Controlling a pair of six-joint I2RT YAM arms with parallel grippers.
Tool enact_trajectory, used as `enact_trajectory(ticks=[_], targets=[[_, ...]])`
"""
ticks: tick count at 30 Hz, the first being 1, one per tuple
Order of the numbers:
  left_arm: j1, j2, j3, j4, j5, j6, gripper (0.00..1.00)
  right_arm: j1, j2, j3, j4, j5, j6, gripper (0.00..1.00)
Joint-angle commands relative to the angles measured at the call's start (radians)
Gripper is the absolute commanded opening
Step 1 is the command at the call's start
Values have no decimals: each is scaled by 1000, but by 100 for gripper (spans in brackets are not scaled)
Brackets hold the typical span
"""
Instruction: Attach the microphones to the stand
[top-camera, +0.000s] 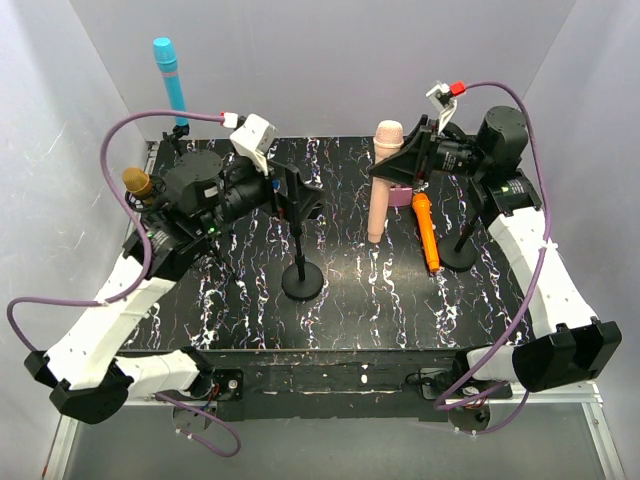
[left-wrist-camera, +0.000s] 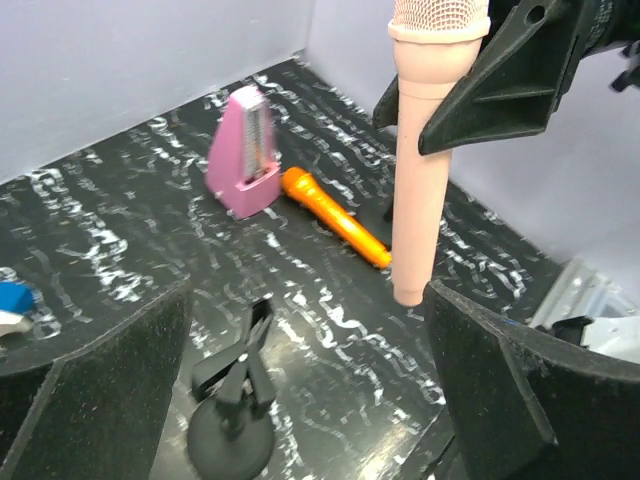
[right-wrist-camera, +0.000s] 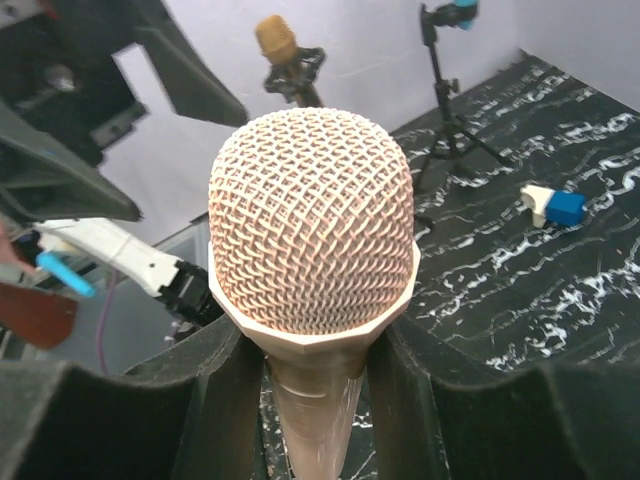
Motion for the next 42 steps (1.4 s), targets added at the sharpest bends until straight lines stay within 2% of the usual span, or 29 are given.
enact_trajectory(ticks=[1, 8, 19, 30, 33, 38, 42], targets=[[6, 42, 101, -323, -151, 143, 98, 58, -6, 65, -199, 202, -198, 1], [6, 108, 149, -478, -199, 234, 98, 167, 28, 53, -196, 455, -187, 1], [18, 131, 100, -429, -127, 212, 98, 315, 83, 51, -193, 820, -65, 1], [42, 152, 57, -389, -82, 174, 98, 323, 88, 22, -173, 810, 34, 1], [42, 165, 66, -380, -67, 182, 97, 326, 92, 15, -169, 839, 29, 1], [44, 195, 94, -386, -43, 192, 88, 334, 94, 15, -170, 879, 0, 1], [48, 200, 112, -405, -46, 189, 89, 336, 79, 16, -163, 906, -81, 1]])
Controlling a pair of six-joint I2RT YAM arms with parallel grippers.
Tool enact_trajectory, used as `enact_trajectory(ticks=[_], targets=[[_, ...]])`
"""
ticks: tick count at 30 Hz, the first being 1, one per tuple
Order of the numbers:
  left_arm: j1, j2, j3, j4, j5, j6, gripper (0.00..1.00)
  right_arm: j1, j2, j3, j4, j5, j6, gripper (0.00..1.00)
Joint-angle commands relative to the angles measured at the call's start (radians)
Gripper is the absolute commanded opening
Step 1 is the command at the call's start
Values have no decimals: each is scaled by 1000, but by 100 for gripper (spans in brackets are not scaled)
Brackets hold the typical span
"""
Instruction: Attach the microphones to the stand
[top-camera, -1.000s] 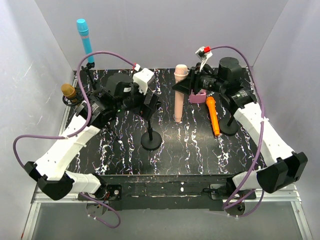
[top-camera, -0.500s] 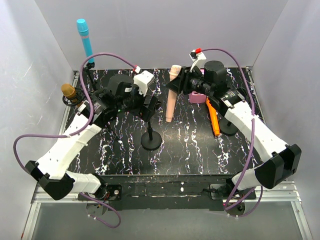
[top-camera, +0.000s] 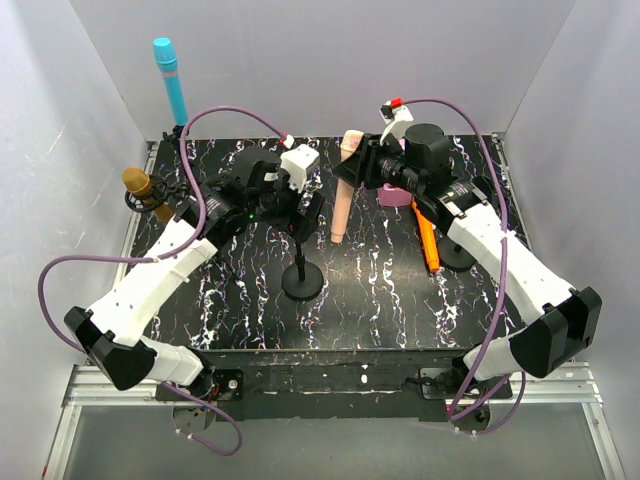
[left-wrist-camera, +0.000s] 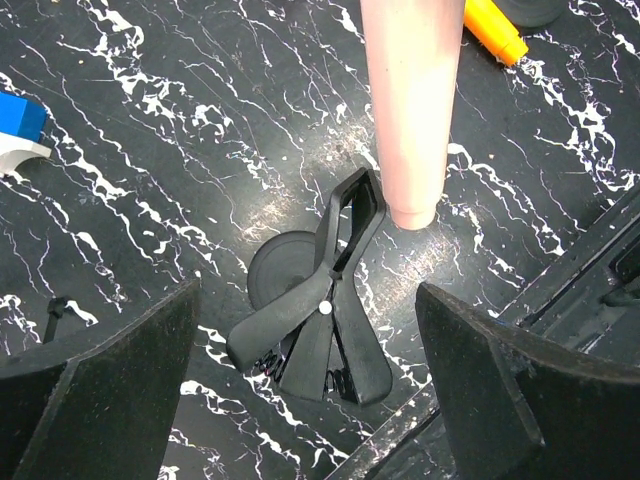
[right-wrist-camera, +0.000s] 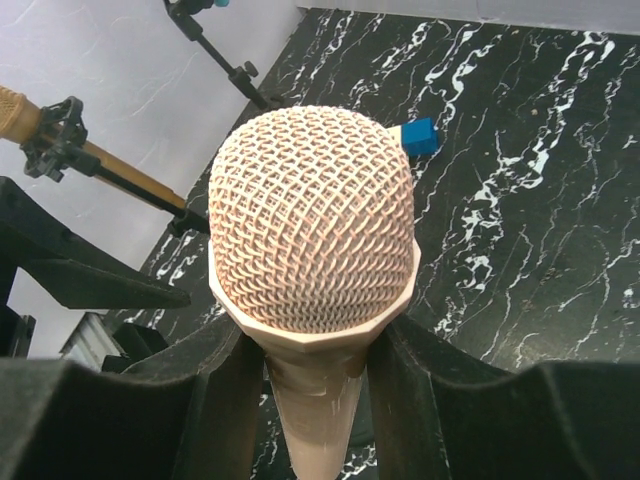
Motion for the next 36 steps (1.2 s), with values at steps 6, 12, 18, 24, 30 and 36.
enact_trajectory(ticks=[6, 12, 18, 24, 30, 36], targets=[[13, -75, 56, 3, 21, -39, 97, 5, -29, 179, -119, 49, -290, 1], [12, -147, 25, 35, 22, -72, 98, 3, -81, 217, -197, -63, -469, 1], [13, -216, -32, 69, 18, -75, 98, 0, -239, -55, 78, -115, -480, 1], [13, -261, -58, 107, 47, -55, 98, -1, -247, -210, 385, -102, -310, 1], [12, -258, -96, 133, 88, -31, 98, 5, -182, -253, 503, 73, -255, 1], [18, -218, -108, 153, 128, -39, 98, 38, -158, -253, 572, 90, -226, 1]])
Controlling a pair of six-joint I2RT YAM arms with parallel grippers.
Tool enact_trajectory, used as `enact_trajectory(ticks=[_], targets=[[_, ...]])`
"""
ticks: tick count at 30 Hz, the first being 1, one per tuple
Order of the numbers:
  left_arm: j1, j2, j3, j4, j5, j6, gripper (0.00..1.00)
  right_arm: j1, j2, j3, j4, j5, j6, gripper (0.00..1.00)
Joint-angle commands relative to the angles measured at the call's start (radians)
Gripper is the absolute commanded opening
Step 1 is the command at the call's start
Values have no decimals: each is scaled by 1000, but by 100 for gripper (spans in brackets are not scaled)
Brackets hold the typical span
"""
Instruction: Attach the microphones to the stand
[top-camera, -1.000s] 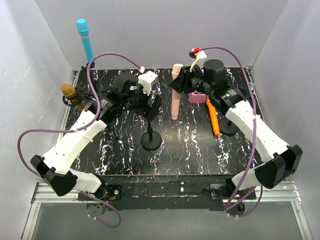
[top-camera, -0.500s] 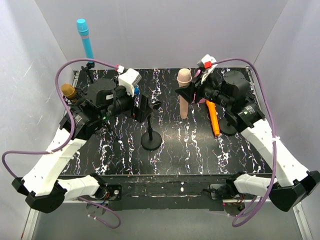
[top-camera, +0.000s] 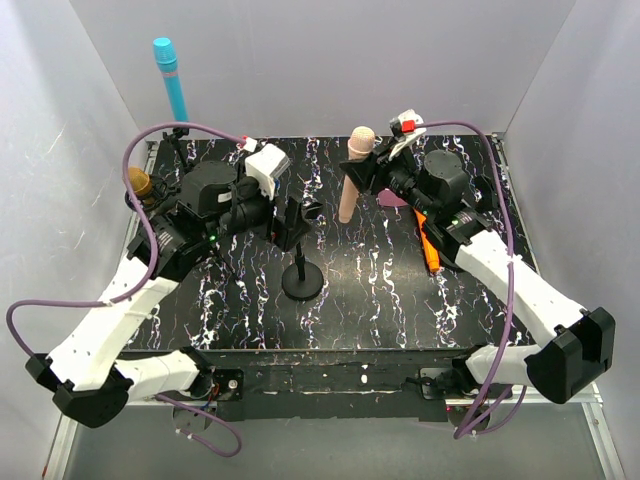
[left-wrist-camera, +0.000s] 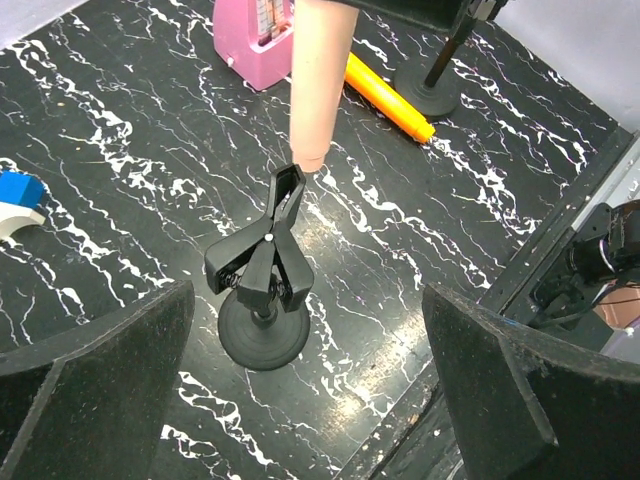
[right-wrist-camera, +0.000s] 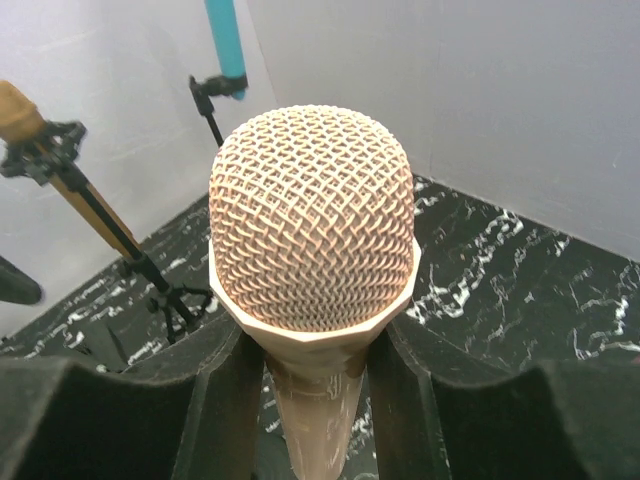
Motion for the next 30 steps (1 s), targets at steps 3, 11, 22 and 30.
enact_trajectory(ticks=[3, 11, 22, 30], targets=[[25, 59, 6, 18, 35, 18, 98, 42, -6, 10, 185, 60, 73, 1], [79, 108, 10, 3, 97, 85, 98, 50, -23, -25, 185, 55, 95, 1], [177, 133, -7, -6, 366, 188, 85, 53, -10, -35, 189, 9, 115, 1], [178, 134, -46, 49, 412, 211, 73, 67, -3, -29, 182, 7, 132, 1]])
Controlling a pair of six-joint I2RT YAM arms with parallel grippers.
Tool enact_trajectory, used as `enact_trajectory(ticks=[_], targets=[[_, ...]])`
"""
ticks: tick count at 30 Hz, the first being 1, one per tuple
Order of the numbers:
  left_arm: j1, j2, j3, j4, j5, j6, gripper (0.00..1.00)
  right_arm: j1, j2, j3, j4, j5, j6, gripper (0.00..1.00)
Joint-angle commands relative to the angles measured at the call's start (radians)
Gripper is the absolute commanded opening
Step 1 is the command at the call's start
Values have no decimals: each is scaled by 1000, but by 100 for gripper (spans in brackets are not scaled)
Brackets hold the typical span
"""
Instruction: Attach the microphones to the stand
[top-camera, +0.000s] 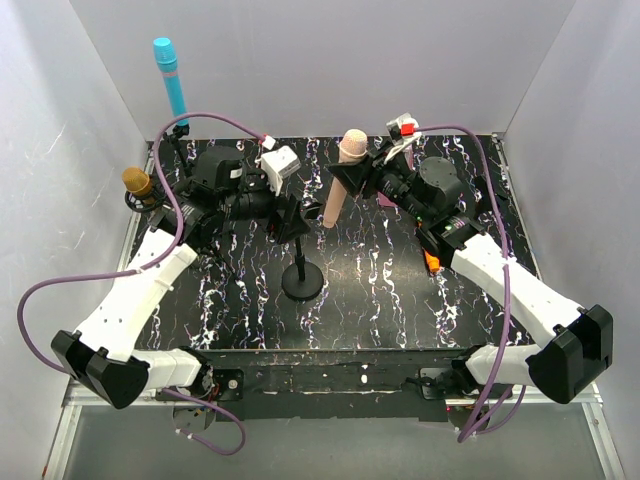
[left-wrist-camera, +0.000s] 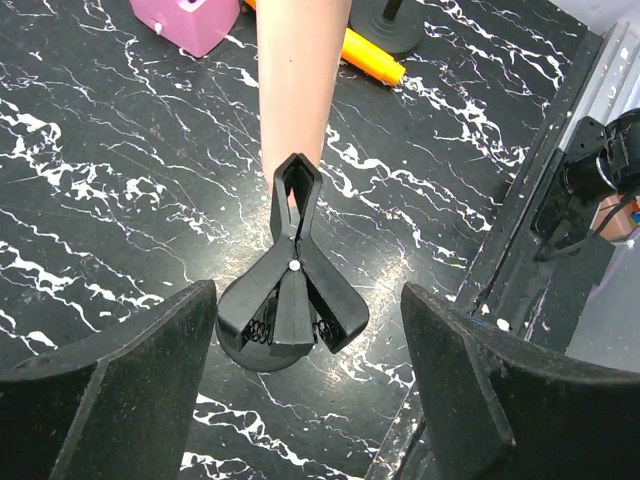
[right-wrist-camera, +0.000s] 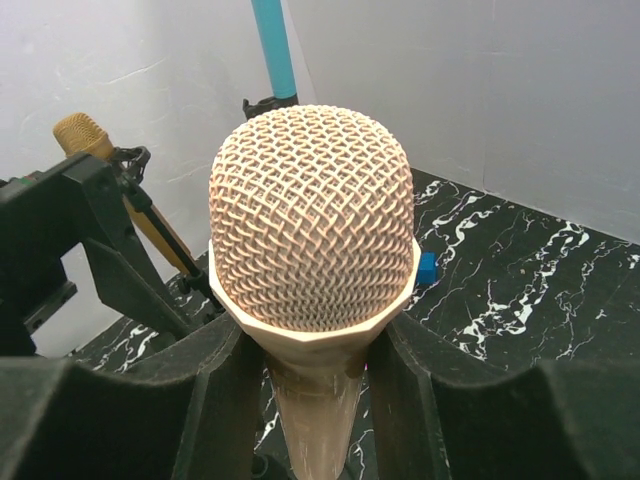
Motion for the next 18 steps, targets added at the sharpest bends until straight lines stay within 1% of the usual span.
enact_trajectory(ticks=[1, 2, 3, 4, 7, 8, 14, 18], targets=[[4, 2, -15, 26, 53, 33, 70, 12, -1, 3, 70, -7, 24, 1], [4, 5, -15, 24, 55, 35, 66, 14, -2, 3, 67, -11, 29, 1], [4, 7, -17, 23, 59, 40, 54, 17, -2, 0, 64, -16, 31, 1], [4, 5, -18, 26, 58, 38, 36, 19, -4, -1, 64, -17, 32, 1], [4, 5, -18, 21, 72, 38, 6, 25, -5, -8, 64, -17, 37, 1], [4, 5, -18, 23, 72, 35, 1, 25, -5, -8, 62, -14, 38, 1], [4, -12, -31, 36, 64, 9, 0, 41, -16, -17, 48, -22, 55, 1], [4, -18, -38, 52, 76, -8, 0, 86, -21, -18, 35, -14, 80, 1]])
